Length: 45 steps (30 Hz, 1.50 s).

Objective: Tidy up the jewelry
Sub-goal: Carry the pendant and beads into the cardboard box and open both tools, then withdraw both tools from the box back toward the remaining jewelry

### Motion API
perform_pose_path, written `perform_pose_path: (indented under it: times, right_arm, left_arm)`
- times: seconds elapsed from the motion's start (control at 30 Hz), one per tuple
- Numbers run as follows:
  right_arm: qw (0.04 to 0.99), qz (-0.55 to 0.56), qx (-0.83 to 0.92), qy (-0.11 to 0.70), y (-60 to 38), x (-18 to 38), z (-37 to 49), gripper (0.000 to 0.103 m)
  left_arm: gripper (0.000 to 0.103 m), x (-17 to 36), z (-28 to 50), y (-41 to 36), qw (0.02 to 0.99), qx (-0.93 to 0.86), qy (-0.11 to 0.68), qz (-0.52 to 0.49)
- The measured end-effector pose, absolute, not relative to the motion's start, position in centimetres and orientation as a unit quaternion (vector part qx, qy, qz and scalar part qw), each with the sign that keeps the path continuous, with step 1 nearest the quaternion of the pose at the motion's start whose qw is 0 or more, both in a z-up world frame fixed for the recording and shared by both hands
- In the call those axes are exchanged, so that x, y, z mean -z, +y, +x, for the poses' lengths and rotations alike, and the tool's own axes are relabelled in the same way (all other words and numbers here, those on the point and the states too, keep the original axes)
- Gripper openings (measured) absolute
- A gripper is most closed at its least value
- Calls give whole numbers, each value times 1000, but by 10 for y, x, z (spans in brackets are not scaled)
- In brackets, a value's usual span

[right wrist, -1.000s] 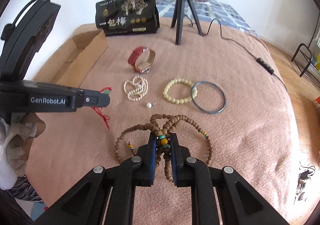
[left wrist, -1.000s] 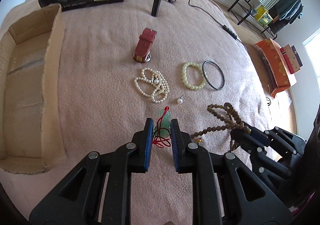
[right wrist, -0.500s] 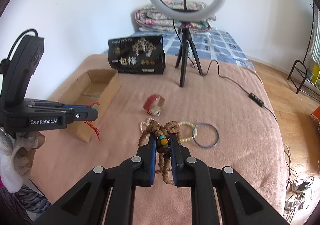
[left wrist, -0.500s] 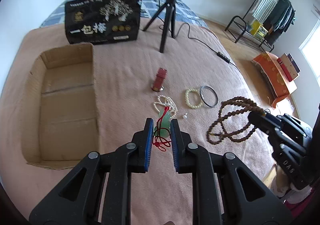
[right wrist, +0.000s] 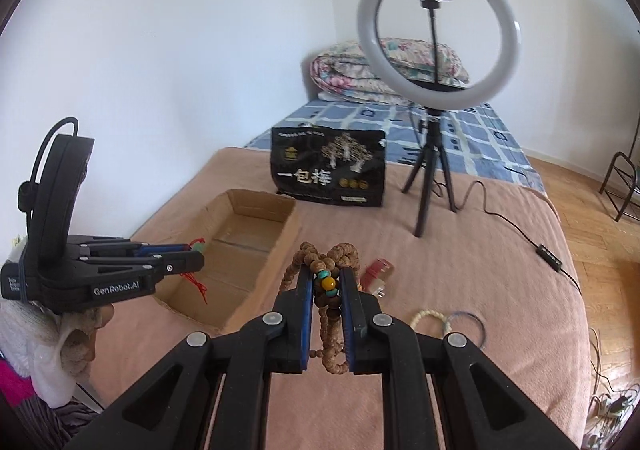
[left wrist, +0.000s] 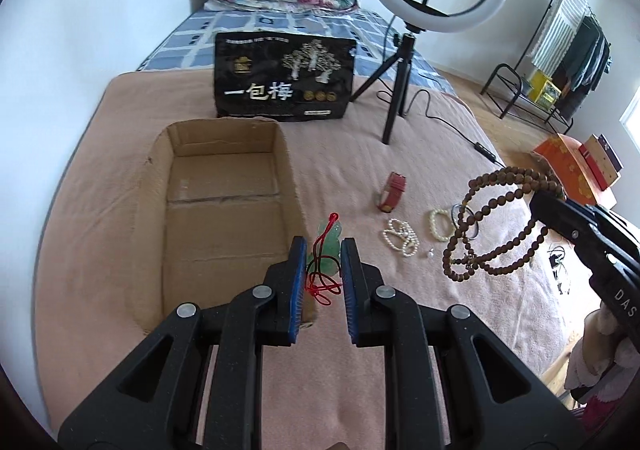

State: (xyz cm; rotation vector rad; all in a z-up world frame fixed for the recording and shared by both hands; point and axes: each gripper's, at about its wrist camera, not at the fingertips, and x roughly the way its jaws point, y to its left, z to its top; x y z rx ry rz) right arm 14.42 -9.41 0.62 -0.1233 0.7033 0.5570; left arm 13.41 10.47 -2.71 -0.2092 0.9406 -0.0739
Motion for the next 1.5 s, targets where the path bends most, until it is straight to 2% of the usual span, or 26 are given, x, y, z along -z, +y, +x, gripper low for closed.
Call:
perform_pose_path:
  times: [0.6, 1.17, 1.2, 1.23, 1.3, 1.33, 1.37, 1.4, 1.5]
  right_arm:
    - [878, -51, -320, 353, 9, 18, 187, 11]
    - [858, -44, -338, 385, 57, 55, 217, 13]
    - [858, -47, -338, 383, 58, 54, 217, 22]
    - [861, -49, -335, 379, 58, 53, 216, 34]
    - [866, -47, -330, 374, 57, 51, 215, 47]
    - [867, -45, -327, 373, 56, 49, 216, 54]
    - [869, -43, -324, 371, 55, 48, 216, 58]
    - [871, -42, -321, 369, 53, 48, 216, 64]
    - [877, -40, -311, 365, 50, 45, 216, 71]
  left_arm:
    - [16, 48, 129, 165, 881, -13, 459, -113]
    - [16, 65, 125, 176, 878, -24, 468, -98]
    - [16, 64, 124, 176, 880, -24, 465, -97]
    - [16, 64, 124, 175, 881, -28, 463, -94]
    - [18, 62, 124, 175, 882, -31, 462, -91]
    - [24, 62, 124, 176, 882, -34, 461, -92]
    - [43, 62, 124, 176, 882, -36, 460, -93]
    - [54, 60, 122, 177, 885, -38, 455, -93]
    - [54, 57, 121, 176, 888, -44, 449, -86]
